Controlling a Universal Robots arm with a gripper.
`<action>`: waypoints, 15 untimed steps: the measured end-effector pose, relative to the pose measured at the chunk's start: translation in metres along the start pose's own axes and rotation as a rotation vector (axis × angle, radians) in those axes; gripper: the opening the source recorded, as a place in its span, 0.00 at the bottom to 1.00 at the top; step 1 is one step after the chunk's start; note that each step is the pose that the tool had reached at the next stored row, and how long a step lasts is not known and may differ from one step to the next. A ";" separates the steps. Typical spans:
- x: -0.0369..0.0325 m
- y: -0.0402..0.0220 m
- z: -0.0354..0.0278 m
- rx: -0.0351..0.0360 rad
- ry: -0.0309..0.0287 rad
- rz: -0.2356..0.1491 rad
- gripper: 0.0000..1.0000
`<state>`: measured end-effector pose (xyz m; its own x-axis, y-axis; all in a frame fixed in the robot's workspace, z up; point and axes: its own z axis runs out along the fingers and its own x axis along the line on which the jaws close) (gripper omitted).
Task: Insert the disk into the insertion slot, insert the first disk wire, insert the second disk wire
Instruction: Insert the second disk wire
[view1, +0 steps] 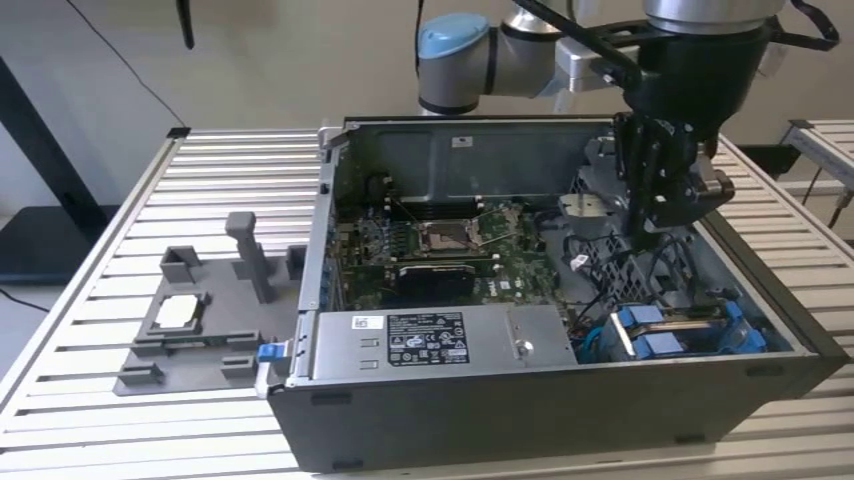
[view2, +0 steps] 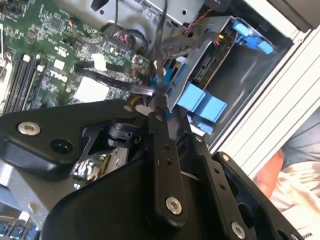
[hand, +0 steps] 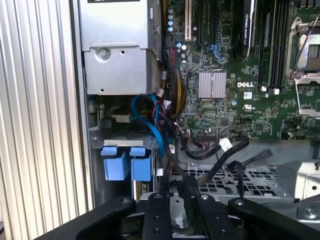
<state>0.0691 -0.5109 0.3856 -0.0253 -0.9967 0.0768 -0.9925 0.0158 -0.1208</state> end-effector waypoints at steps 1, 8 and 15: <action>-0.0006 0.0024 0.0003 0.0106 0.0001 0.001 0.27; -0.0042 0.0146 0.0041 0.0758 0.0011 0.005 0.27; -0.0062 0.0197 0.0092 0.1106 0.0028 -0.013 0.27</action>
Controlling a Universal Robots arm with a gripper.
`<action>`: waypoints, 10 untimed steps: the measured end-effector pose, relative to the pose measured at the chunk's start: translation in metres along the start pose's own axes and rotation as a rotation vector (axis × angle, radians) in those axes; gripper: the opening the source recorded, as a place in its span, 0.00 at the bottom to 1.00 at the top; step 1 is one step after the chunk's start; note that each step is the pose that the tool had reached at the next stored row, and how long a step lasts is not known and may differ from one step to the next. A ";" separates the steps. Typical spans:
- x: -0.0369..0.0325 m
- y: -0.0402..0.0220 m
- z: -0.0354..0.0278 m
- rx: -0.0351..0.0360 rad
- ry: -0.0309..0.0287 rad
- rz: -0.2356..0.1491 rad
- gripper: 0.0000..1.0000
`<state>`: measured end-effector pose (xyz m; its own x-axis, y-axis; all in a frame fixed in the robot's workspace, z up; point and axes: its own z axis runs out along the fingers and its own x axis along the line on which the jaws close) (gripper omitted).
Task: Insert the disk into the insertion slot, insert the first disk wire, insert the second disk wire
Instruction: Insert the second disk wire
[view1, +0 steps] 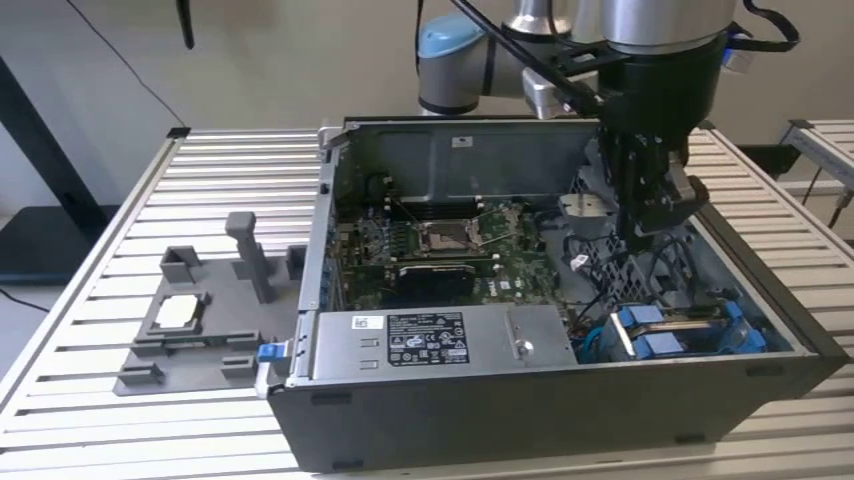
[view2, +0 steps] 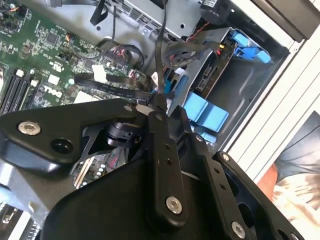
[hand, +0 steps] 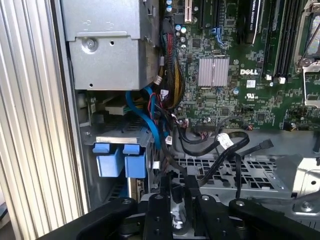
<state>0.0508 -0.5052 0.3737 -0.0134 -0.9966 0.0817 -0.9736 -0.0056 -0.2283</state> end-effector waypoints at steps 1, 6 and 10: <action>-0.0002 0.0009 0.0005 0.0019 -0.0003 -0.003 0.27; -0.0008 0.0030 0.0025 0.0113 -0.0035 -0.019 0.27; -0.0008 0.0031 0.0026 0.0116 -0.0041 -0.021 0.27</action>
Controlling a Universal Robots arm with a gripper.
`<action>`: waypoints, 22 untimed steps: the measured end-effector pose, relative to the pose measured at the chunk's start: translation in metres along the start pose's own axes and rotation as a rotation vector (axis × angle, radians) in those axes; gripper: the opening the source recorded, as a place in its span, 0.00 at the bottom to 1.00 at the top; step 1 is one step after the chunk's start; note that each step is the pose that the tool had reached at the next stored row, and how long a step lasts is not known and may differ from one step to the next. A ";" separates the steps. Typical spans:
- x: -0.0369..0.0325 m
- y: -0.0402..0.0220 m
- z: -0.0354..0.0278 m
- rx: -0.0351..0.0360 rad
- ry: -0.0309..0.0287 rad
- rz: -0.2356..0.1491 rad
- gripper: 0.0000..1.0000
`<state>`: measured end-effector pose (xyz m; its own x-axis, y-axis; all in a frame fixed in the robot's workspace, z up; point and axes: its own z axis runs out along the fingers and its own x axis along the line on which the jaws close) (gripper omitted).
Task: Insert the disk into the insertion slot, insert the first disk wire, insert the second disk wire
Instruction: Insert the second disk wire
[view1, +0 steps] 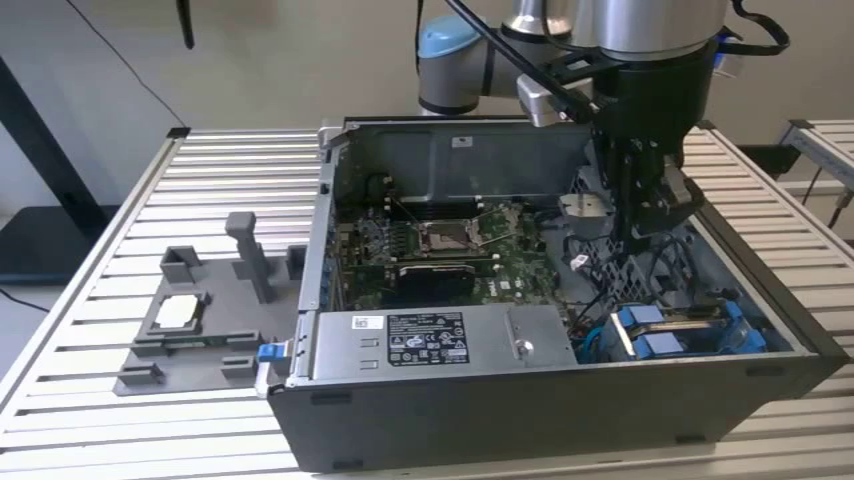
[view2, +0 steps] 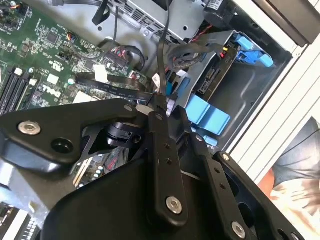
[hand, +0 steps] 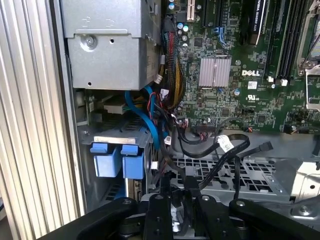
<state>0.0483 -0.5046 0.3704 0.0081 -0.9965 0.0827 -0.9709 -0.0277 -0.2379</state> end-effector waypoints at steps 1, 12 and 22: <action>0.0000 0.0000 0.0000 0.0000 0.0002 0.000 0.27; 0.0000 0.0000 -0.0001 0.0000 0.0012 0.000 0.16; 0.0000 0.0000 0.0000 0.0000 0.0016 0.000 0.16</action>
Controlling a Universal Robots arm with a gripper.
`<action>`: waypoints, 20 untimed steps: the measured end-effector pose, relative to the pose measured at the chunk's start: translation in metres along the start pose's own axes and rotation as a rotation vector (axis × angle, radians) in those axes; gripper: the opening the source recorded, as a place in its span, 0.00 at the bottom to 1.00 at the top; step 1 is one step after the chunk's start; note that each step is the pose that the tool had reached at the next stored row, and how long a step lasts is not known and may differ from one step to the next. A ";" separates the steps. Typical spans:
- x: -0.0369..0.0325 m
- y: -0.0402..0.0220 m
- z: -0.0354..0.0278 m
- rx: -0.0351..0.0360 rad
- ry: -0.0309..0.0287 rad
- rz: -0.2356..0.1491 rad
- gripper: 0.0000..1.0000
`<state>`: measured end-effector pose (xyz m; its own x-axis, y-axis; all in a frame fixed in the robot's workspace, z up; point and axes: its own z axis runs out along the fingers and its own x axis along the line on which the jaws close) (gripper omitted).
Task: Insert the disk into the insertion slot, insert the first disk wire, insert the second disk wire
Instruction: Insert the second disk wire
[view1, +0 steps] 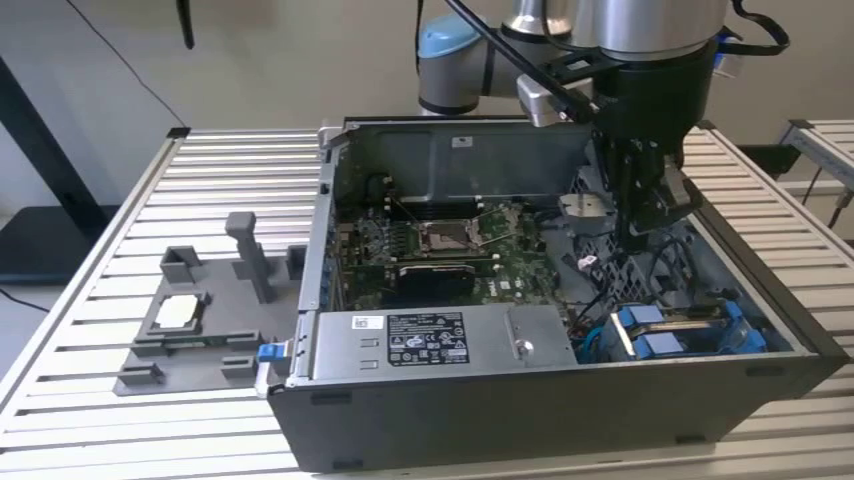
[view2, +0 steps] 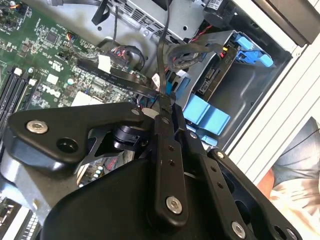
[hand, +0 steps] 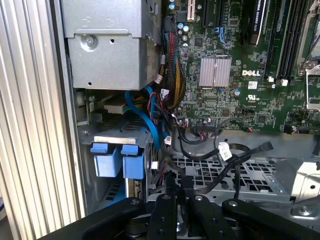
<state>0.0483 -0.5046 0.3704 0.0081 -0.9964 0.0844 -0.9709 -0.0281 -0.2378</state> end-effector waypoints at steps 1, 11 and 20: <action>0.0000 0.0000 0.0000 0.0000 0.0000 0.000 0.16; 0.0000 0.0029 -0.0007 0.0005 0.0003 0.000 0.24; 0.0000 0.0029 -0.0007 0.0005 0.0004 0.000 0.16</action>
<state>0.0453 -0.5046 0.3704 0.0081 -0.9964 0.0848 -0.9708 -0.0282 -0.2383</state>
